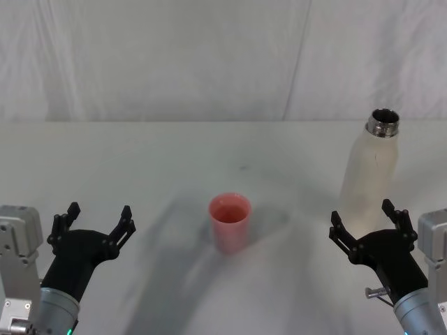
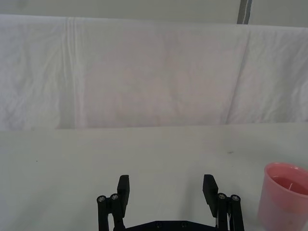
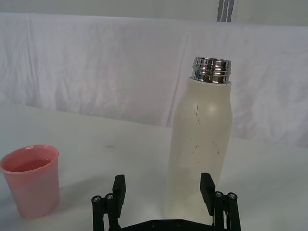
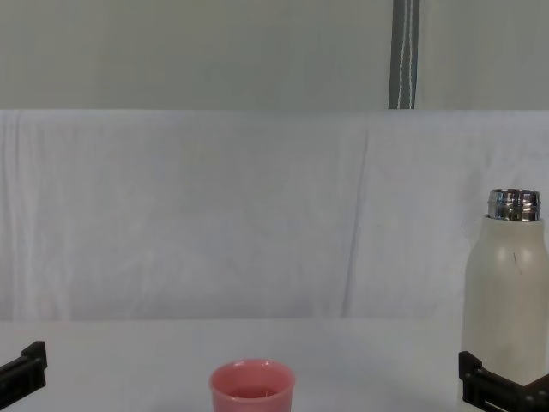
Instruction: Grasp the thermos with one hand and pour water into the cup lid.
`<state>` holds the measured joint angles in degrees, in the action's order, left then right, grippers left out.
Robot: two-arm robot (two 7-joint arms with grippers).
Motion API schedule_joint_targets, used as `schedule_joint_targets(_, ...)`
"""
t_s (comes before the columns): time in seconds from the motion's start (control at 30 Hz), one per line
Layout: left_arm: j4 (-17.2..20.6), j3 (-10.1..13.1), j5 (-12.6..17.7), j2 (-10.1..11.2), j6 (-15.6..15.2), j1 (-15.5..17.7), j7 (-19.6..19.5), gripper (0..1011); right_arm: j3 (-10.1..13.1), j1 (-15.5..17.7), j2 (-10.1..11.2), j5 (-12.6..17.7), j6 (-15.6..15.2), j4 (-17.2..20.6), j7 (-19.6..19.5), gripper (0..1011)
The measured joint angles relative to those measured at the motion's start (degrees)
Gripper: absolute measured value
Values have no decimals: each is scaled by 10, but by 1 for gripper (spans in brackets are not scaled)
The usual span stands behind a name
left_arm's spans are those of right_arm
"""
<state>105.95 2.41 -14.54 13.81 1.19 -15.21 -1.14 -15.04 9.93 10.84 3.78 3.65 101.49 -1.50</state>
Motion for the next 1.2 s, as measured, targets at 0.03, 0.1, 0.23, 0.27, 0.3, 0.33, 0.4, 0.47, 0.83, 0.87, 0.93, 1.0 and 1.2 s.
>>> schedule_joint_targets(0.03,0,0,0,0,0,0,0,1001,0,0,0,0,0,0,0,1002)
schedule_joint_targets(0.1,0,0,0,0,0,0,0,1001,0,0,0,0,0,0,0,1002)
schedule_joint_targets(0.23,0,0,0,0,0,0,0,1001,0,0,0,0,0,0,0,1002)
schedule_joint_targets(0.27,0,0,0,0,0,0,0,1001,0,0,0,0,0,0,0,1002)
schedule_joint_targets(0.3,0,0,0,0,0,0,0,1001,0,0,0,0,0,0,0,1002)
schedule_joint_targets(0.33,0,0,0,0,0,0,0,1001,0,0,0,0,0,0,0,1002)
schedule_joint_targets(0.4,0,0,0,0,0,0,0,1001,0,0,0,0,0,0,0,1002)
schedule_joint_targets(0.47,0,0,0,0,0,0,0,1001,0,0,0,0,0,0,0,1002)
schedule_joint_targets(0.83,0,0,0,0,0,0,0,1001,0,0,0,0,0,0,0,1002)
schedule_joint_targets(0.87,0,0,0,0,0,0,0,1001,0,0,0,0,0,0,0,1002)
schedule_joint_targets(0.93,0,0,0,0,0,0,0,1001,0,0,0,0,0,0,0,1002)
schedule_joint_targets(1.0,0,0,0,0,0,0,0,1001,6,0,-4,0,4,-2,2,1002)
schedule_joint_targets(1.2,0,0,0,0,0,0,0,1001,25,-3,-18,10,11,-16,11,1002)
